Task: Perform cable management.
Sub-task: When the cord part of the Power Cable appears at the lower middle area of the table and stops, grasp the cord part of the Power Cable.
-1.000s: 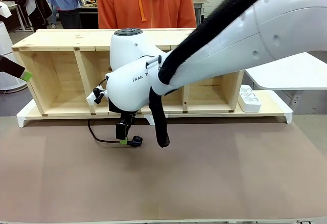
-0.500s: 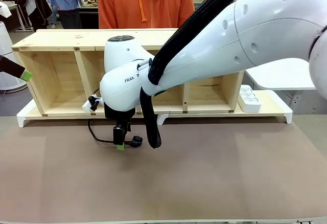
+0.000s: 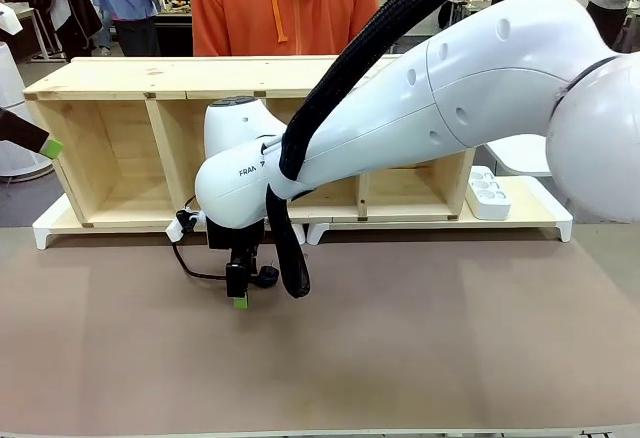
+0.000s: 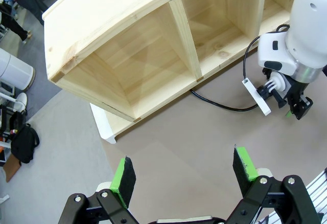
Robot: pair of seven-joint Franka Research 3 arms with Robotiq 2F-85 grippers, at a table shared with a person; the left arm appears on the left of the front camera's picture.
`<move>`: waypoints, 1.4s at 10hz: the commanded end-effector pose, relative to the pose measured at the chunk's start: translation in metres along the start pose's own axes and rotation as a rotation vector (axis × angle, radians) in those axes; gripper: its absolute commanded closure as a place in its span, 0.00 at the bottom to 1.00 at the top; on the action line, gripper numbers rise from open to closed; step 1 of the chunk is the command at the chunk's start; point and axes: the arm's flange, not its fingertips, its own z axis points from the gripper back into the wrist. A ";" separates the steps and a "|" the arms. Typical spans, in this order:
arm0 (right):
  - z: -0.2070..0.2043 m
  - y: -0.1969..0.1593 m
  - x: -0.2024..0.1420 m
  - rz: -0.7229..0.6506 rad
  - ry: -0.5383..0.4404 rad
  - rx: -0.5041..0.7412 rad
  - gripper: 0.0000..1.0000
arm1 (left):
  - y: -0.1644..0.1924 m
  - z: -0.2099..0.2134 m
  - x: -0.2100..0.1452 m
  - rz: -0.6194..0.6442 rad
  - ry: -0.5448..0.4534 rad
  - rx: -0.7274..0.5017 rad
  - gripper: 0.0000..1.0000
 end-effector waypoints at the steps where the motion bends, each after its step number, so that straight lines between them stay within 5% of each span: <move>1: 0.006 -0.006 0.005 0.034 0.037 -0.032 0.00 | 0.001 -0.001 0.000 0.001 -0.001 0.001 0.00; 8: -0.003 -0.013 0.001 0.035 0.064 -0.062 0.00 | 0.001 -0.001 0.000 0.001 -0.001 0.001 0.00; 14: -0.008 -0.020 0.004 0.045 -0.004 -0.088 0.57 | 0.001 -0.001 0.000 0.001 -0.001 0.001 0.00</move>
